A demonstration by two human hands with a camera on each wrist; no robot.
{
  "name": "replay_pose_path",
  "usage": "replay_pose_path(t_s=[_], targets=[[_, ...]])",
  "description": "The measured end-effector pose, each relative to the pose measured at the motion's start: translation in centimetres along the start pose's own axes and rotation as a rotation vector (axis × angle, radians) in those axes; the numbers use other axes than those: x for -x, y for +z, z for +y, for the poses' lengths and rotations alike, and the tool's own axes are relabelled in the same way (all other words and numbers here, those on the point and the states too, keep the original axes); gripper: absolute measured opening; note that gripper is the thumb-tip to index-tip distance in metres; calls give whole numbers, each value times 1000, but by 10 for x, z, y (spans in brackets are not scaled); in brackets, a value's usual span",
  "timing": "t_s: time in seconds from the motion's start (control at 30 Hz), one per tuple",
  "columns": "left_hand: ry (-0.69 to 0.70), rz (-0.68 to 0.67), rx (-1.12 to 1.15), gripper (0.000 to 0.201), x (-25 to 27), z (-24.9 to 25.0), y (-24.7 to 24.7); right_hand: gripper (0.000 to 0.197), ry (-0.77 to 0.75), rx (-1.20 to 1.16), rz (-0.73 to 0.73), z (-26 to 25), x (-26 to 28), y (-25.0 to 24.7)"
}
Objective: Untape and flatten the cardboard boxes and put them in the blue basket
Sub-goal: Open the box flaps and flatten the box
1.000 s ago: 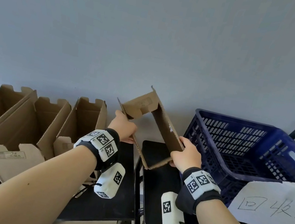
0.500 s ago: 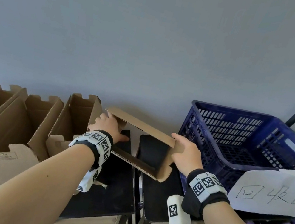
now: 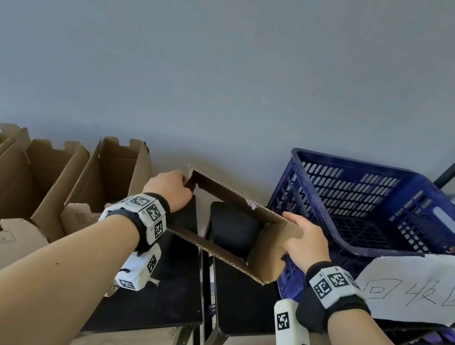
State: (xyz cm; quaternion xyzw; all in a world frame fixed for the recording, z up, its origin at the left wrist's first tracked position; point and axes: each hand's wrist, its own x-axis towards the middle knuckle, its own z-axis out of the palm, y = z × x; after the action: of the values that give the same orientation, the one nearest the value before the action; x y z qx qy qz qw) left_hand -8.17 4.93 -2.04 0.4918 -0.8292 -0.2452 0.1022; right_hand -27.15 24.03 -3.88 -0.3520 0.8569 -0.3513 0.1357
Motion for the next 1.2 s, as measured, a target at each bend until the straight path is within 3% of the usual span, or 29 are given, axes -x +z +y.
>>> replay_pose_path(t_s=[0.23,0.37,0.5,0.6,0.67,0.77,0.83,0.93,1.07,1.2], targets=[[-65,-3,228,11,1,0,-13,62,101,48,5,11,-7,4],[-8,-39,287,21,2,3,-14,66,188,-42,-122,22,-13,18],[33,-228,108,34,5,-4,-7,76,274,-93,-223,30,-14,26],[29,-433,103,74,9,-11,1,77,267,-48,-254,36,-13,27],[59,-501,133,90,14,-10,5,80,236,36,-340,39,-10,27],[40,-620,-2,86,19,-10,15,95,365,10,-566,41,-3,28],[-25,-713,-84,84,20,-14,22,95,475,-82,-629,44,1,29],[-62,-669,-112,79,21,-22,36,87,527,-176,-553,52,2,33],[-93,-540,-75,65,18,-30,55,74,447,-70,-509,53,3,46],[-190,-467,17,81,10,-38,70,67,323,83,-551,51,7,62]])
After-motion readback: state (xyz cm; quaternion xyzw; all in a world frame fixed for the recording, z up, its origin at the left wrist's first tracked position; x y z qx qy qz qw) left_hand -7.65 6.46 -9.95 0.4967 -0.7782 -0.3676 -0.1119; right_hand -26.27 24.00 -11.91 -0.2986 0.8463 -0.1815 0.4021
